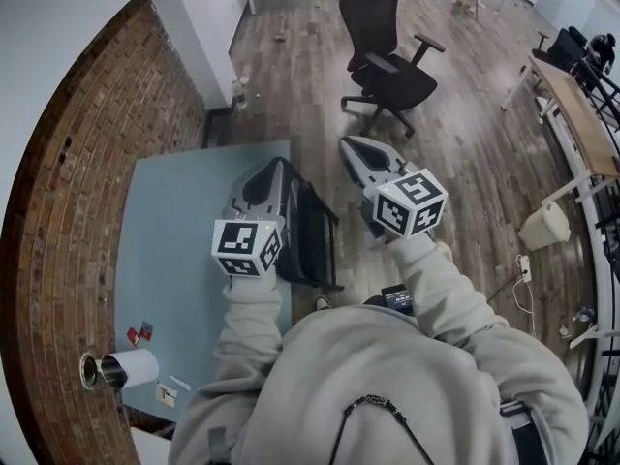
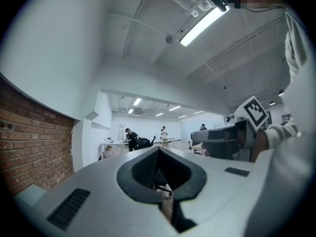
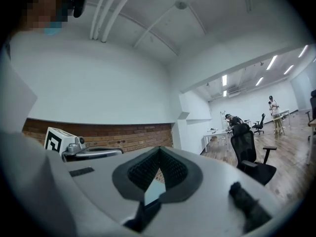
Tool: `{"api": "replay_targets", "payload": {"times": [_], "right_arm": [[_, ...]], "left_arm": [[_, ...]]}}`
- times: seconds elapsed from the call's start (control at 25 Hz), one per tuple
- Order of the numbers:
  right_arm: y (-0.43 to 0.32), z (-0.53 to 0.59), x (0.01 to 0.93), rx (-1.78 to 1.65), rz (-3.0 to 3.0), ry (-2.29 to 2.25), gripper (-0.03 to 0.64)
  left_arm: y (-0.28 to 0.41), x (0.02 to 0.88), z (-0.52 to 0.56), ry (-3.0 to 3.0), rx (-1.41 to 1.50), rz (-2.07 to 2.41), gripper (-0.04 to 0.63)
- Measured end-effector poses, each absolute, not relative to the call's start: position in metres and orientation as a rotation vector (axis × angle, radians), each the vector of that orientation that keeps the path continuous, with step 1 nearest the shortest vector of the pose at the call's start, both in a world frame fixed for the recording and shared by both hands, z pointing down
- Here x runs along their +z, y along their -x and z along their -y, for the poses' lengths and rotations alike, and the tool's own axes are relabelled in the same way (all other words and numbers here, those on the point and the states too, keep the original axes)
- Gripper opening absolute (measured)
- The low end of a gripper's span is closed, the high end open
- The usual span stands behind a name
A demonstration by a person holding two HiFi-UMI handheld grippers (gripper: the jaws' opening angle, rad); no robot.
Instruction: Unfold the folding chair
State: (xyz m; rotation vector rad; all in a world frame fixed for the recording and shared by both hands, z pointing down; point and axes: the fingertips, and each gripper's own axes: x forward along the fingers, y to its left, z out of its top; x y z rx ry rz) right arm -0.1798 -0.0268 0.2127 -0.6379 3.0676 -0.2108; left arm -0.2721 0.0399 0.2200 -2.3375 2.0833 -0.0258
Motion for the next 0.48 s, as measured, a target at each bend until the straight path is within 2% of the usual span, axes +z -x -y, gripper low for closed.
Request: {"api": "replay_targets", "payload": {"times": [0.48], "right_arm": [[0.194,0.098,0.202,-0.254,-3.037,0.704,0.006]], "left_arm": [[0.283,0.215,0.019,2.394,-0.097,-2.025,0.003]]}}
